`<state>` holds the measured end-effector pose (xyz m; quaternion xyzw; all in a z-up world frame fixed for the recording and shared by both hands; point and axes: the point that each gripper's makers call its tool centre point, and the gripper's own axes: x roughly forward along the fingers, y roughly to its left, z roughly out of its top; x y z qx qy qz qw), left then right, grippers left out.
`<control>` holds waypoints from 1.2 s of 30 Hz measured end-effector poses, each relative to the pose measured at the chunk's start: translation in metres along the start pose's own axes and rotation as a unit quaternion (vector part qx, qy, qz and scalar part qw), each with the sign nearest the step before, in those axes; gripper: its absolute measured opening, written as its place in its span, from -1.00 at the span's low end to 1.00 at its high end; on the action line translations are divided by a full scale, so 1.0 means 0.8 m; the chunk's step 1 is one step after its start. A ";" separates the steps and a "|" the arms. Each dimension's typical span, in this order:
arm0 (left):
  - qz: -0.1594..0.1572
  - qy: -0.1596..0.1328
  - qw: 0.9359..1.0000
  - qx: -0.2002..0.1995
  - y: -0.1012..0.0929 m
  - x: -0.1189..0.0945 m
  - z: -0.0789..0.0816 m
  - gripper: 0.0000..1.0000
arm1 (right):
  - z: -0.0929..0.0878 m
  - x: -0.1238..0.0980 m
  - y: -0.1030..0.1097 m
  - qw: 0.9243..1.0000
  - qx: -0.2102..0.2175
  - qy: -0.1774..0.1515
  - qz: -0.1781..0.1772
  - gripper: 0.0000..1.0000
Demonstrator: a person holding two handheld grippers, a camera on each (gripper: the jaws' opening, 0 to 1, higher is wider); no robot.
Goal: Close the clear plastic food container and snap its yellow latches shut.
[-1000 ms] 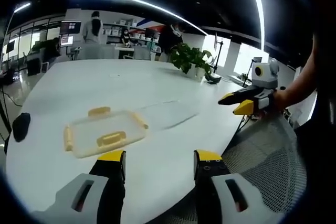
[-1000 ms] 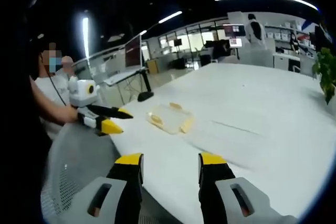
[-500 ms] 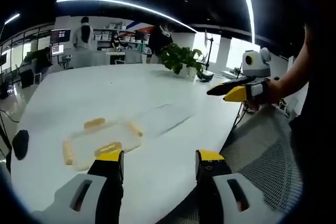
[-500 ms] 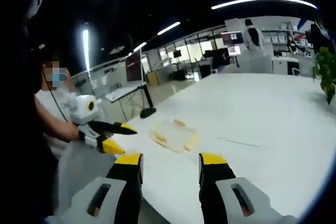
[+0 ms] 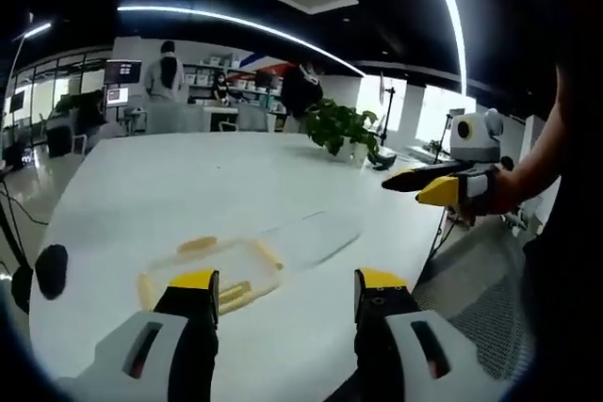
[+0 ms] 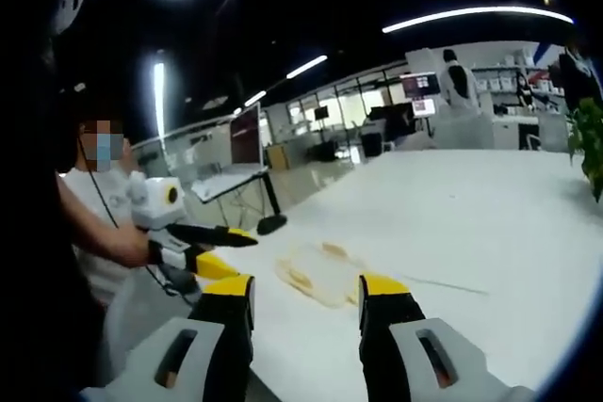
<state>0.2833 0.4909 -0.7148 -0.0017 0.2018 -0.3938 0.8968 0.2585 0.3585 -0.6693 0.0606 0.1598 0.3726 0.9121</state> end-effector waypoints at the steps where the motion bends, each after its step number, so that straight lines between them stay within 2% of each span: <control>1: 0.001 0.000 1.000 0.000 0.002 -0.001 -0.001 0.15 | 0.001 0.002 0.001 1.000 -0.001 -0.001 0.002 -0.14; 8: 0.002 0.002 1.000 -0.005 0.004 -0.004 -0.005 0.15 | 0.009 0.011 0.004 1.000 -0.003 -0.010 0.003 -0.14; 15: 0.014 -0.003 1.000 -0.013 0.020 -0.007 -0.002 0.15 | 0.011 0.027 0.012 1.000 -0.006 -0.011 0.013 -0.16; 23: 0.017 0.005 1.000 -0.004 0.031 -0.010 -0.005 0.13 | 0.004 0.038 0.011 1.000 -0.016 0.005 0.021 -0.18; 28: 0.020 0.001 1.000 0.000 0.037 -0.010 -0.005 0.10 | 0.004 0.044 0.007 1.000 -0.016 0.007 0.022 -0.18; 36: 0.024 0.013 1.000 0.006 0.054 -0.009 -0.008 0.11 | 0.002 0.062 0.010 0.999 -0.026 0.011 0.030 -0.19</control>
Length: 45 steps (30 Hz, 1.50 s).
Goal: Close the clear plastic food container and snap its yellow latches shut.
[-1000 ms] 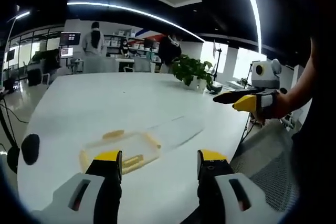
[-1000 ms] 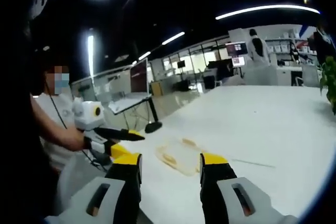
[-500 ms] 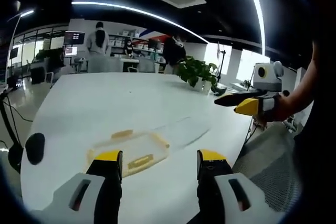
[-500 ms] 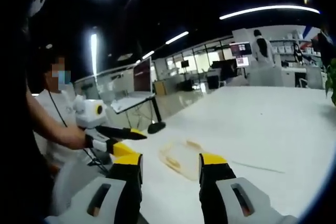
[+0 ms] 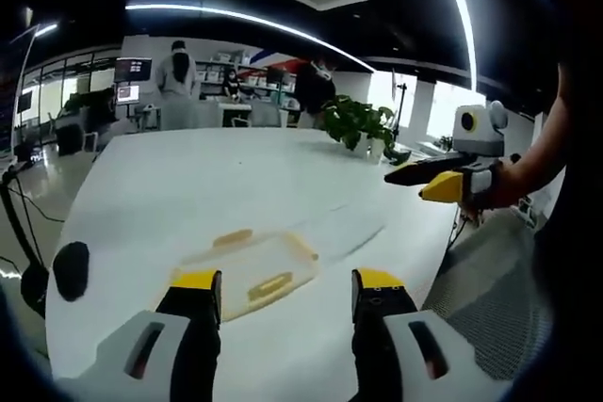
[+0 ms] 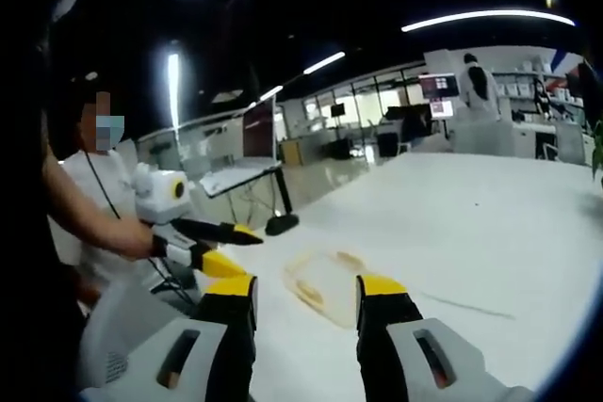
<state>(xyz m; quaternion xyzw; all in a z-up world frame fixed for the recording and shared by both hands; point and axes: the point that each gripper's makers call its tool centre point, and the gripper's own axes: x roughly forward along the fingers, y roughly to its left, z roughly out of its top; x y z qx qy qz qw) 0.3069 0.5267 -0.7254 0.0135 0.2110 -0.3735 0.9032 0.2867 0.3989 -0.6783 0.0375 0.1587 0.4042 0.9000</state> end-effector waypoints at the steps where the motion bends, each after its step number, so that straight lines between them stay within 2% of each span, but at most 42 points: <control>1: -0.001 0.001 1.000 0.003 0.001 0.000 0.000 0.11 | 0.000 0.002 -0.002 1.000 -0.003 0.000 -0.001 -0.19; 13: -0.017 0.026 0.999 0.032 0.017 0.007 -0.006 0.11 | -0.011 0.019 -0.007 0.999 -0.031 0.027 0.013 -0.19; 25: -0.017 0.049 0.997 0.057 0.044 0.010 -0.011 0.04 | -0.018 0.036 -0.019 0.998 -0.049 0.045 0.018 -0.19; 28: -0.024 0.072 0.994 0.081 0.047 0.013 -0.023 0.03 | -0.021 0.040 -0.022 0.997 -0.054 0.051 0.018 -0.19; 42: -0.038 0.090 0.992 0.082 0.070 0.024 -0.027 0.04 | -0.027 0.064 -0.030 0.995 -0.067 0.068 0.030 -0.17; 45: -0.040 0.095 0.991 0.085 0.073 0.027 -0.029 0.04 | -0.031 0.070 -0.035 0.992 -0.088 0.078 0.035 -0.15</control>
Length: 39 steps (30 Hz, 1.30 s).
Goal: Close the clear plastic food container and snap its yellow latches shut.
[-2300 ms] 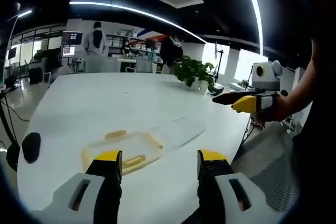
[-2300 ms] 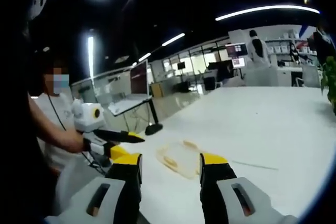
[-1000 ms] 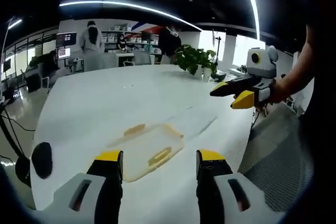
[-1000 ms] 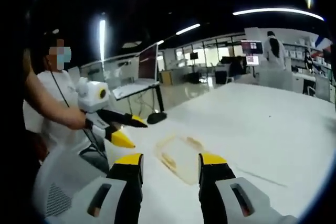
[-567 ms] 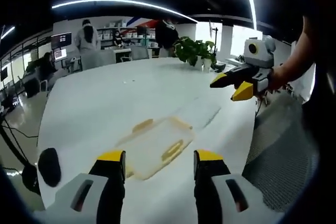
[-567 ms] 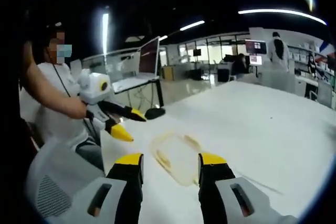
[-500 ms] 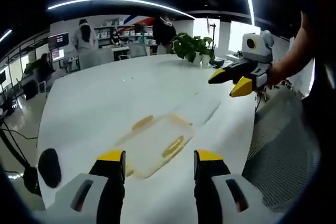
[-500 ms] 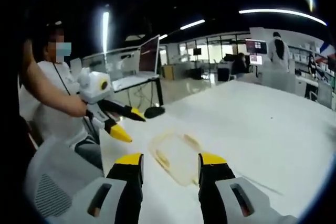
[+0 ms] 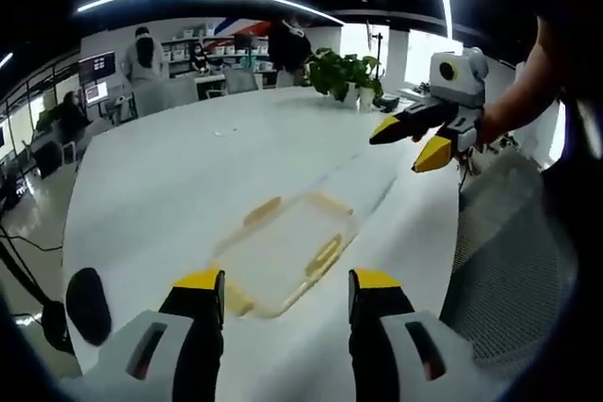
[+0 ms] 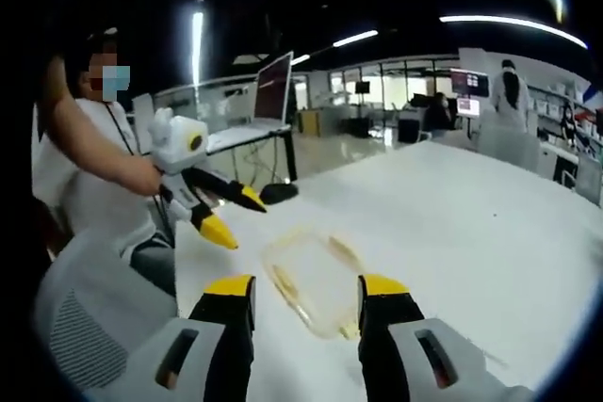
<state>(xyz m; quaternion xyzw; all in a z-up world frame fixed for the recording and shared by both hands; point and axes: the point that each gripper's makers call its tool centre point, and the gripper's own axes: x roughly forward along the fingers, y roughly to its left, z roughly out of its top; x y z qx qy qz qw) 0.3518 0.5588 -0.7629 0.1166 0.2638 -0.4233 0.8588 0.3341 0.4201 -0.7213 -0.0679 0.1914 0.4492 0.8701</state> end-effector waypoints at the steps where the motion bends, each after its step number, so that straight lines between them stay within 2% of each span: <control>1: 0.000 0.001 1.000 0.002 0.002 0.001 0.000 0.04 | -0.001 0.001 -0.001 1.000 -0.001 0.003 0.000 -0.14; 8: -0.008 0.007 1.000 0.003 0.004 0.006 -0.002 0.05 | -0.001 0.008 -0.011 1.000 0.004 0.005 0.004 -0.11; 18: -0.020 0.025 0.999 0.014 0.016 0.015 -0.010 0.04 | -0.020 0.014 -0.014 0.999 -0.025 0.035 0.005 -0.13; 23: -0.028 0.045 0.998 0.035 0.019 0.020 -0.016 -0.14 | -0.029 0.018 -0.018 0.997 -0.049 0.052 0.007 -0.12; 26: -0.034 0.050 0.997 0.038 0.020 0.024 -0.018 0.00 | -0.035 0.022 -0.022 0.996 -0.065 0.064 0.011 -0.11; 39: -0.052 0.085 0.993 0.065 0.035 0.035 -0.030 0.01 | -0.049 0.026 -0.038 0.991 -0.096 0.093 0.018 -0.11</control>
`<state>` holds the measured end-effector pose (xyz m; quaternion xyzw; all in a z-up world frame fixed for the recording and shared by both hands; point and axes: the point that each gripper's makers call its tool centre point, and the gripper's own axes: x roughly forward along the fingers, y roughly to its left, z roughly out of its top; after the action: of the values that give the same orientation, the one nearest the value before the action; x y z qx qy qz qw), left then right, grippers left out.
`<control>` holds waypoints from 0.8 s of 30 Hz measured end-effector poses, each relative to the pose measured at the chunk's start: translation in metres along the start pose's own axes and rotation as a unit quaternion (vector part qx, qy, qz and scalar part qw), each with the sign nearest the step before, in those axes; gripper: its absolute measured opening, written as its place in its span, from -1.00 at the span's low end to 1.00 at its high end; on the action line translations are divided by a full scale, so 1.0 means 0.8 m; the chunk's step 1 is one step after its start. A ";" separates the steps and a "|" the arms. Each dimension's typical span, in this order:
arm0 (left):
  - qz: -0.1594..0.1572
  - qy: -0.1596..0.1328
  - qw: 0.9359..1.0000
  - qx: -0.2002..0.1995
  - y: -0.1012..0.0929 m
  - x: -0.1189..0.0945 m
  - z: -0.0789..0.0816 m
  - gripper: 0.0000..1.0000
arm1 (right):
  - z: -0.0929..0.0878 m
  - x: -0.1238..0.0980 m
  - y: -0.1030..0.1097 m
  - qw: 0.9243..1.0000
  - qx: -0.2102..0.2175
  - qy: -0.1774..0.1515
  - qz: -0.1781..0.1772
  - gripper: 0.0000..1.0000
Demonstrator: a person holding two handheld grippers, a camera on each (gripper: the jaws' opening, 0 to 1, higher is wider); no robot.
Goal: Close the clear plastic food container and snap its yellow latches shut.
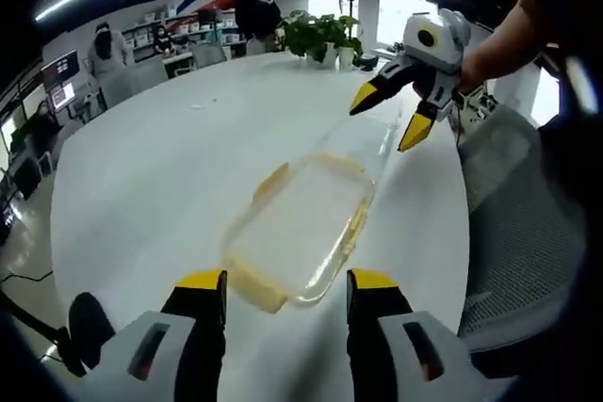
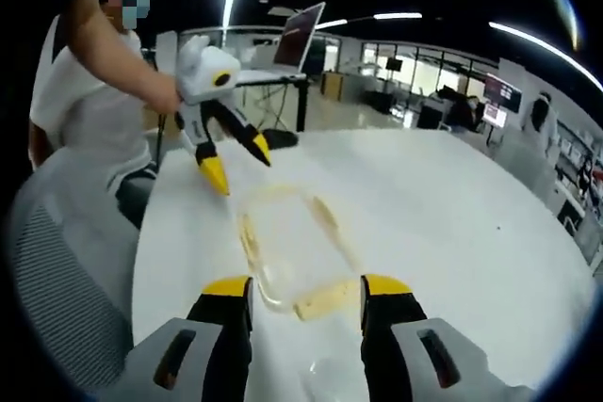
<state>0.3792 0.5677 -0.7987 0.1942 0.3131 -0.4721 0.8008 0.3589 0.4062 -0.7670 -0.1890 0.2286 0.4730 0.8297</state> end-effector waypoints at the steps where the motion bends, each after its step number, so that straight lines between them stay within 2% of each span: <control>1: -0.001 0.003 1.000 0.005 0.001 0.001 -0.001 0.01 | -0.001 0.000 0.000 1.000 -0.001 0.001 0.001 -0.12; 11: -0.013 0.026 0.999 0.042 0.016 0.009 0.000 0.00 | 0.008 0.003 -0.011 1.000 0.002 -0.010 0.001 -0.12; 13: -0.017 0.029 0.998 0.045 0.016 0.011 0.000 0.00 | 0.001 0.004 -0.012 1.000 0.004 0.014 0.006 -0.19; 14: -0.017 0.029 0.998 0.046 0.016 0.011 0.000 0.00 | 0.001 0.006 -0.013 1.000 -0.013 0.025 0.009 -0.21; 18: -0.022 0.033 0.998 0.054 0.016 0.012 0.002 0.01 | 0.009 0.017 -0.014 0.999 -0.028 0.039 0.023 -0.23; 21: -0.028 0.040 0.997 0.063 0.017 0.014 -0.003 0.01 | 0.002 0.026 -0.009 0.997 -0.031 0.061 0.047 -0.24; 24: -0.034 0.049 0.996 0.073 0.017 0.016 -0.006 0.01 | -0.007 0.030 -0.008 0.993 -0.057 0.085 0.061 -0.24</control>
<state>0.3942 0.5687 -0.8110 0.2639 0.3230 -0.5105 0.7520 0.3739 0.4170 -0.7845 -0.2612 0.2819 0.5171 0.7648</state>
